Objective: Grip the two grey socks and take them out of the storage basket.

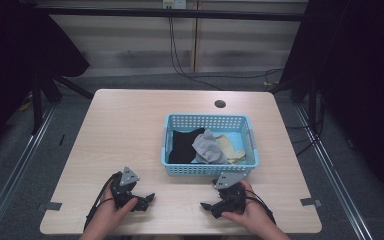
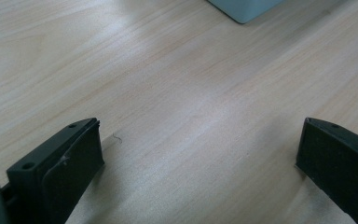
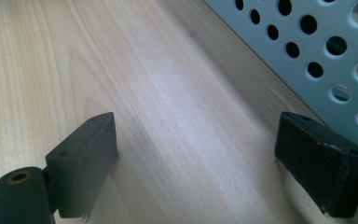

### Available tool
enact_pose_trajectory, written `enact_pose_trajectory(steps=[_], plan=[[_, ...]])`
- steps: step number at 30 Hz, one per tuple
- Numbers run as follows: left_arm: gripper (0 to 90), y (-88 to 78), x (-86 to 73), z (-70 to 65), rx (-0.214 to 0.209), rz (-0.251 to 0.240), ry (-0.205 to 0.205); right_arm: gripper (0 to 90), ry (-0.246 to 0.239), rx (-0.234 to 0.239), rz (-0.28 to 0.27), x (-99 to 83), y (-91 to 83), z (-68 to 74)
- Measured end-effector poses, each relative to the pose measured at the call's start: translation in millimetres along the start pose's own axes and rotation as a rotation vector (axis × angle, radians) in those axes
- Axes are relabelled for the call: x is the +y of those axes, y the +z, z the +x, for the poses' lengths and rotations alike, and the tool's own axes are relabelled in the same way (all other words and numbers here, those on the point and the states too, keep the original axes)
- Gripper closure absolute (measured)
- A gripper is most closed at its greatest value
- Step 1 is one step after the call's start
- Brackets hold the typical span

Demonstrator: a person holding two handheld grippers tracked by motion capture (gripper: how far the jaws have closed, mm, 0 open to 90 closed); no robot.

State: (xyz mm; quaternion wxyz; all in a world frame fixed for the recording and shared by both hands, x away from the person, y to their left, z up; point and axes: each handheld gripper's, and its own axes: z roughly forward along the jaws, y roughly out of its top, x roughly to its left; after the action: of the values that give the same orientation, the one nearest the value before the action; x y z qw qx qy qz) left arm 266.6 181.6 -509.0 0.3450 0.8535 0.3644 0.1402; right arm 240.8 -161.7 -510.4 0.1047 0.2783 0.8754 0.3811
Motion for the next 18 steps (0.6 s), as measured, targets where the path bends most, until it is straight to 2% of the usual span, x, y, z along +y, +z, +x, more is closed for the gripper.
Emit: enact_pose_trajectory(steps=[13, 15, 16, 18], plan=[[0.0, -0.1, -0.1, 0.0, -0.001, 0.001, 0.002, 14.1, 0.005, -0.002, -0.001, 0.0, -0.4, -0.6], [0.0, -0.1, 0.0, 0.0, -0.002, 0.0, 0.001, 14.4, 0.006, -0.005, 0.009, 1.2, -0.7, -0.4], [0.0, -0.1, 0.0, 0.1, -0.002, 0.001, 0.002, 15.1, 0.004, -0.002, 0.043, 3.5, -2.6, -0.5], [0.0, -0.1, 0.0, 0.1, -0.002, 0.001, 0.002, 17.0, 0.005, -0.001, 0.062, 5.0, -3.9, -0.4]])
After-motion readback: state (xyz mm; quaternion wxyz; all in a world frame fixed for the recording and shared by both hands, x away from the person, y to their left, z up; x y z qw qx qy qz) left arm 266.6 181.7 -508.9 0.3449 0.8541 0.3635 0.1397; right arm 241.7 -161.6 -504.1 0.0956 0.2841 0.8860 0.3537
